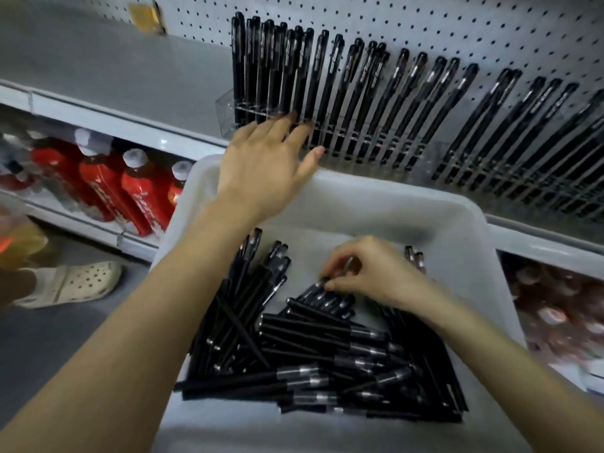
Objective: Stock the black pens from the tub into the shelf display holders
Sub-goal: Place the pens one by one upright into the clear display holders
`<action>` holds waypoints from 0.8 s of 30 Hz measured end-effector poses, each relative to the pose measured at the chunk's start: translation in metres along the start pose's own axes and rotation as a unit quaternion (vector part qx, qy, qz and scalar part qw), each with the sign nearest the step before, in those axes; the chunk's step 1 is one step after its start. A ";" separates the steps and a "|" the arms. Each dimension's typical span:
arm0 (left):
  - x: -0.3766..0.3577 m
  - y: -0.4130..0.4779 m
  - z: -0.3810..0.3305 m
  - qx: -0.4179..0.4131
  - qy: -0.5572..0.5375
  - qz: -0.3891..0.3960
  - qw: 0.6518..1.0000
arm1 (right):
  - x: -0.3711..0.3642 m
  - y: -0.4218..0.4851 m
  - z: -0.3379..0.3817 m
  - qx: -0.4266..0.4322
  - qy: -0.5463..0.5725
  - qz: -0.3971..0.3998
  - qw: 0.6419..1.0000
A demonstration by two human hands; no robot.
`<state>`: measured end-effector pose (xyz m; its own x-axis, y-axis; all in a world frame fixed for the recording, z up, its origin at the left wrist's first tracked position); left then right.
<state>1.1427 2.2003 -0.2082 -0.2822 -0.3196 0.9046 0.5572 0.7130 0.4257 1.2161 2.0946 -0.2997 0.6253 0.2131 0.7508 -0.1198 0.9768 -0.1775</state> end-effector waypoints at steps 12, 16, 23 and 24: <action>0.001 -0.002 0.002 0.010 0.001 0.017 1.000 | -0.005 0.013 -0.005 -0.005 0.029 -0.007 1.000; 0.001 -0.002 0.002 0.008 0.005 0.017 1.000 | 0.013 0.012 -0.030 -0.071 0.034 -0.056 0.995; 0.003 -0.004 0.001 0.004 0.004 0.018 1.000 | 0.030 0.006 -0.047 -0.109 0.014 -0.109 0.988; 0.003 -0.004 0.001 0.004 0.000 0.019 1.000 | 0.029 0.007 -0.046 -0.106 0.024 -0.103 0.989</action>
<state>1.1386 2.1974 -0.2067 -0.2608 -0.2921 0.9202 0.5605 0.7302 0.3906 1.2687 2.1062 -0.3088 0.6556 0.0034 0.7551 0.1761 0.9717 -0.1573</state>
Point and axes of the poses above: each hand's wrist, its own y-axis towards the middle knuckle, its own x-axis out of the back of the hand, z = x × y, the point moved 10 cm from there along y, towards the middle knuckle, and after that the axes turned 1 degree about -y, right-handed, at the moved point
